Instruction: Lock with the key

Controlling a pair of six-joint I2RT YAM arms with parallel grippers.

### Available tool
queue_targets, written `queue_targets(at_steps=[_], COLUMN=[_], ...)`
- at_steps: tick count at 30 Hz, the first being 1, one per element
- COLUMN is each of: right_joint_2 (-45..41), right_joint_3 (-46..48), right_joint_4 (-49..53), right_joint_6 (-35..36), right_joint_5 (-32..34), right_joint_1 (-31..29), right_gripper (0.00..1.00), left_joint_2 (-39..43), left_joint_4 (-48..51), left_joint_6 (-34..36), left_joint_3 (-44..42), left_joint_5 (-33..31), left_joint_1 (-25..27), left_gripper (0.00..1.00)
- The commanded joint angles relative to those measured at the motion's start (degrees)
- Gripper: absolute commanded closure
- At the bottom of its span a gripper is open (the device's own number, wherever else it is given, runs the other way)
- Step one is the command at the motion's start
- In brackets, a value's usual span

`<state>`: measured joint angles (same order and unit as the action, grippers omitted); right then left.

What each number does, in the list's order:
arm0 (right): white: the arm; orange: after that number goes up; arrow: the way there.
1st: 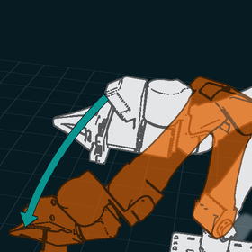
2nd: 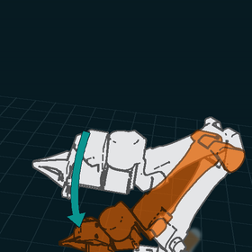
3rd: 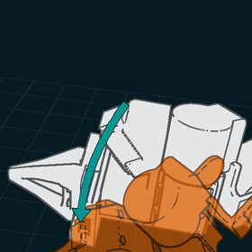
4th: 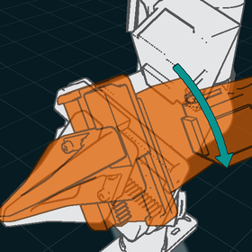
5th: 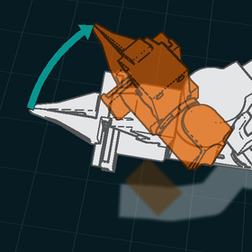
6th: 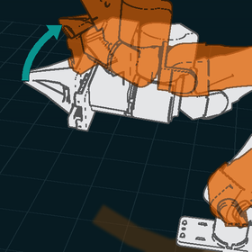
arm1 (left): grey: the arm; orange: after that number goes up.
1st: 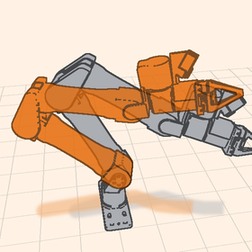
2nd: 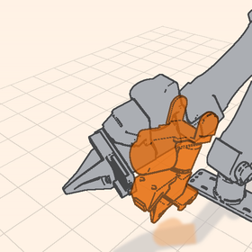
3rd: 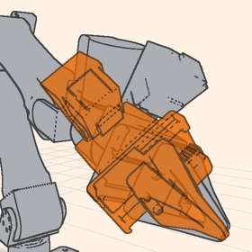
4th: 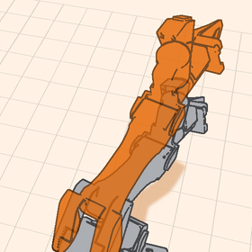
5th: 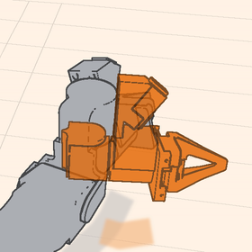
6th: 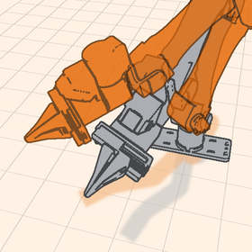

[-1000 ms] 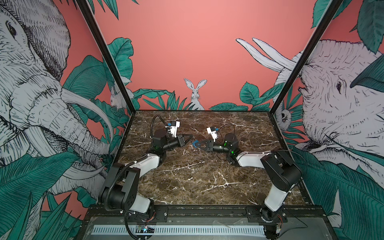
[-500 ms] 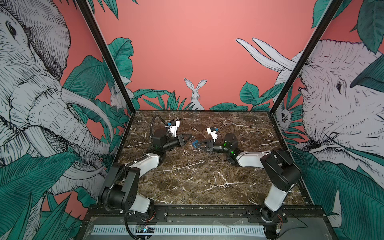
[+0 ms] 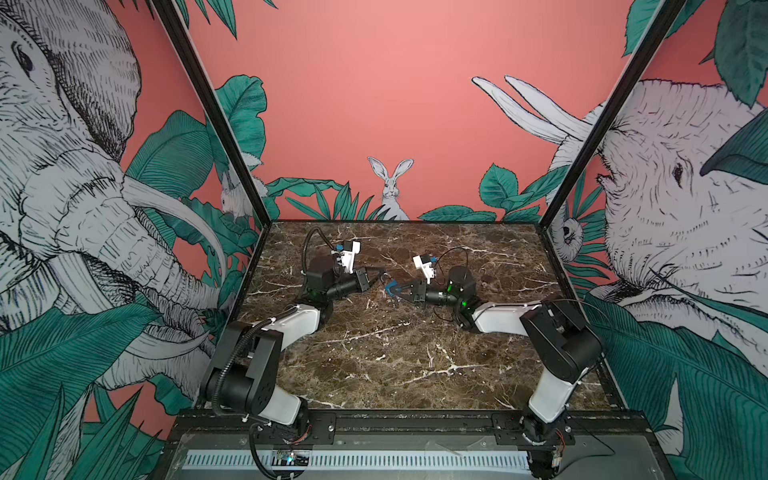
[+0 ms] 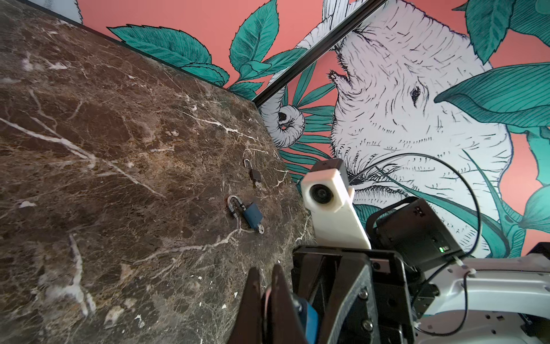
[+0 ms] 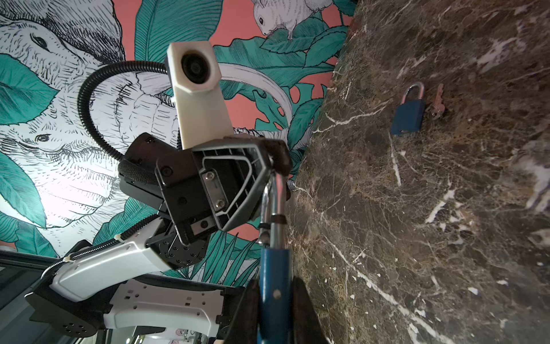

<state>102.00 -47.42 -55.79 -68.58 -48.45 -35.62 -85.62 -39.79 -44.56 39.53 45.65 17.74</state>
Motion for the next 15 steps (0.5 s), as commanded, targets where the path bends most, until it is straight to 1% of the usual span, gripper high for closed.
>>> queue_targets(at_steps=[1,8,15], right_joint_2=[-0.4,-0.3,0.3], right_joint_3=[-3.4,-3.9,-5.1], right_joint_4=[-7.5,-5.9,-6.6], right_joint_6=[0.7,2.4,1.9], right_joint_5=[-1.4,-1.3,-1.4], right_joint_1=[-0.4,-0.4,-0.2], right_gripper=[1.00,1.00,1.00], left_joint_2=[-0.7,-1.0,-0.7], left_joint_4=[1.8,2.9,4.8], left_joint_6=[0.1,-0.4,0.4], left_joint_3=[0.9,1.6,1.6], left_joint_5=[3.0,3.9,4.6], left_joint_1=[0.7,0.6,0.6], left_gripper=[0.95,0.94,0.95])
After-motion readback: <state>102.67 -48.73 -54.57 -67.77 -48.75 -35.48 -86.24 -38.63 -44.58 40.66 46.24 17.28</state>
